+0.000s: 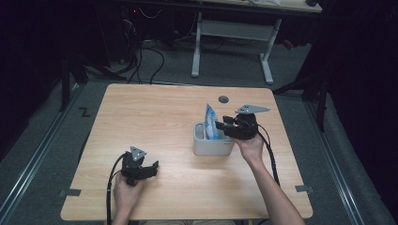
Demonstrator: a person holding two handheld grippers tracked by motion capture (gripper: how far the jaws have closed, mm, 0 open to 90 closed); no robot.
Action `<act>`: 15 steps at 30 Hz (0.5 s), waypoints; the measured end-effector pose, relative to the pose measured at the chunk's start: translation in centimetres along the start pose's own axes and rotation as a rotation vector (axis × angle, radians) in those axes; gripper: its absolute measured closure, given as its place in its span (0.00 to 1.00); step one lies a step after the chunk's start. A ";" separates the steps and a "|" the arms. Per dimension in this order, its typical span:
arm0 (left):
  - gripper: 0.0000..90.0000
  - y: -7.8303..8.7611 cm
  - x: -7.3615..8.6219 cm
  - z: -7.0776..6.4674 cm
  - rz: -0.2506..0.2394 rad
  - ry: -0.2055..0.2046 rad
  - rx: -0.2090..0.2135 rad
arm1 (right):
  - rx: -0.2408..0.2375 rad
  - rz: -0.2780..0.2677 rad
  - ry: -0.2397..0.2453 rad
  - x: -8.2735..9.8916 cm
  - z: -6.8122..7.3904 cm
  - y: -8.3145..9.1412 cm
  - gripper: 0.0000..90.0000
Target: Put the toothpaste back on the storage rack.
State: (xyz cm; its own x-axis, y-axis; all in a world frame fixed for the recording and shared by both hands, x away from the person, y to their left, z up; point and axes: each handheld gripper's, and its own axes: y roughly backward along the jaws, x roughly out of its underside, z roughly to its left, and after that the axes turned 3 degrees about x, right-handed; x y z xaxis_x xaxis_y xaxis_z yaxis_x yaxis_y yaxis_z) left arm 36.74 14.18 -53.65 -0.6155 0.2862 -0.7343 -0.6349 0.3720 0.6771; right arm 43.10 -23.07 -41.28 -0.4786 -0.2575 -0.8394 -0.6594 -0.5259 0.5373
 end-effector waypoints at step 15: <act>0.23 0.0 0.0 0.0 0.000 0.000 0.000 | 0.020 -0.038 -0.007 0.0 -0.7 2.0 0.61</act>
State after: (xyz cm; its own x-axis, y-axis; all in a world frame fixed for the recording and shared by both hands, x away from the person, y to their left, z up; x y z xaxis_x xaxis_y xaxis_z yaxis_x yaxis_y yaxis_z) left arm 36.74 14.18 -53.65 -0.6154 0.2867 -0.7342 -0.6349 0.3717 0.6773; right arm 42.22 -24.70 -40.31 -0.4573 -0.2318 -0.8586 -0.6886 -0.5186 0.5068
